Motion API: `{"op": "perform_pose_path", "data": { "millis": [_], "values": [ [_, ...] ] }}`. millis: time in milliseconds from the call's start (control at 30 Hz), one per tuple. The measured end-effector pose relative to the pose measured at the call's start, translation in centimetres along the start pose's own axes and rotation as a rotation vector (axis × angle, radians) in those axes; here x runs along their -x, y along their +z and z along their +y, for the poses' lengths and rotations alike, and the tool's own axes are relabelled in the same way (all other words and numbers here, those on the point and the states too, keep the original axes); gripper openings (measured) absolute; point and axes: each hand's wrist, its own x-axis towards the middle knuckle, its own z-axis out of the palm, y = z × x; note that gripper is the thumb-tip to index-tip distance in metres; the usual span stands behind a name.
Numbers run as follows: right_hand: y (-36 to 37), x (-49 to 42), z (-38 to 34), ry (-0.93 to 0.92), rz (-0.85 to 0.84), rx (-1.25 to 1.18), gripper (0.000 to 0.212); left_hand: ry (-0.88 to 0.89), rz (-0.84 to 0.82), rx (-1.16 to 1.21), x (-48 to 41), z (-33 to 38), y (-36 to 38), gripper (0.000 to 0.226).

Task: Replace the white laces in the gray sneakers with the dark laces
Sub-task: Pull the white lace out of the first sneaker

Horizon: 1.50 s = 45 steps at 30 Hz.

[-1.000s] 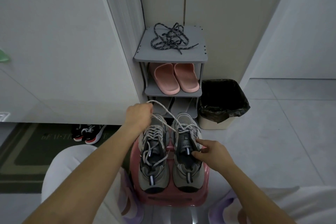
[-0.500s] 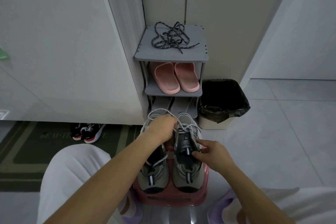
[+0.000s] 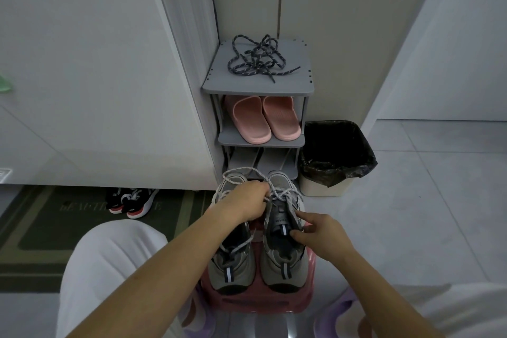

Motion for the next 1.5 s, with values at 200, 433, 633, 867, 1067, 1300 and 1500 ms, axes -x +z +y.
{"op": "perform_pose_path", "data": {
  "millis": [200, 433, 633, 867, 1067, 1300, 1500],
  "values": [
    [0.1, 0.0, 0.1, -0.001, 0.002, 0.005, 0.057, 0.018, 0.047, -0.033, 0.2, 0.1, 0.1, 0.031],
    [0.0, -0.1, 0.0, 0.008, -0.029, 0.029, 0.051, -0.048, 0.038, 0.032, 0.5, -1.1, -0.8, 0.03],
    [-1.7, -2.7, -1.5, -0.019, 0.21, 0.078, 0.035, -0.055, 0.139, 0.026, 0.4, -0.3, -1.1, 0.015],
    [-1.9, -6.8, -2.6, -0.159, 0.003, 0.386, 0.036, 0.044, 0.061, -0.071, -1.3, 0.5, 0.4, 0.038],
    [-3.2, -6.3, -2.5, -0.172, -0.053, 0.406, 0.016, 0.023, 0.118, -0.069, -0.6, 0.8, -0.4, 0.029],
    [-2.0, -6.2, -3.0, -0.076, -0.009, 0.173, 0.019, -0.019, 0.003, 0.061, 0.0, 1.3, -1.3, 0.027],
    [-0.9, -7.4, -3.2, 0.012, -0.037, 0.171, 0.025, -0.022, -0.033, 0.153, 0.6, 0.7, -1.0, 0.031]
  ]
}}
